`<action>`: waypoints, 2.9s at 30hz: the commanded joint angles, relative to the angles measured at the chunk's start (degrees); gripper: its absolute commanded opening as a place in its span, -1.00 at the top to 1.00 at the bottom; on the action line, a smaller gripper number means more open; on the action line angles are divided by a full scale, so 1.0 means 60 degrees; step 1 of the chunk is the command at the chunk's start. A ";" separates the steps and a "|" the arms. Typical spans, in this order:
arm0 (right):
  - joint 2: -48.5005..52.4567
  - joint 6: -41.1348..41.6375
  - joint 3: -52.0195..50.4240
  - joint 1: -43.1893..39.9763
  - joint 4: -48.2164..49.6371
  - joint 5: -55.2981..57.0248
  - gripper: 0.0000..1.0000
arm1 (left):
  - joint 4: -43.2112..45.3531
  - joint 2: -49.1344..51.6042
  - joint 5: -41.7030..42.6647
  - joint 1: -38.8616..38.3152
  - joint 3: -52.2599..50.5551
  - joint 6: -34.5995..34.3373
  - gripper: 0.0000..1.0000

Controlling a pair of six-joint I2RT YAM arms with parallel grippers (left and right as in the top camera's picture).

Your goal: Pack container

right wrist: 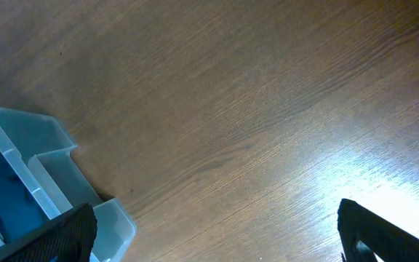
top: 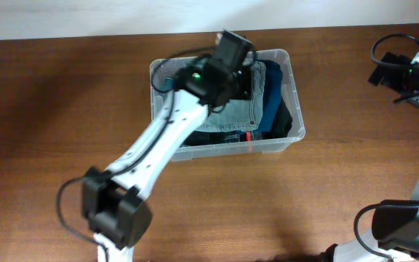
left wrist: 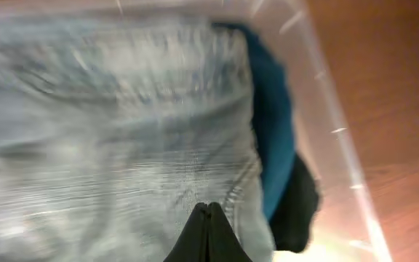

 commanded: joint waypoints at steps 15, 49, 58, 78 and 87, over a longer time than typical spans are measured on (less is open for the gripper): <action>0.0007 0.0000 -0.0025 -0.0025 0.0007 0.0117 -0.97 | 0.0073 0.5366 0.4637 0.0878 0.0000 -0.0688 0.99; 0.0007 0.0000 -0.0025 -0.0025 0.0007 0.0117 -0.97 | -0.0597 0.2583 -0.0900 0.0692 0.0321 0.0106 0.95; 0.0007 0.0000 -0.0025 -0.0025 0.0007 0.0117 -0.97 | -0.1297 0.1610 -0.1392 0.0765 0.1228 0.0641 0.45; 0.0007 0.0000 -0.0025 -0.0025 0.0007 0.0117 -0.97 | -0.4707 -0.4568 -0.4750 0.4251 0.1643 0.0772 -0.99; 0.0007 0.0000 -0.0025 -0.0025 0.0007 0.0117 -0.97 | -0.4994 -0.4685 -0.4725 0.4845 0.1643 0.0776 -0.99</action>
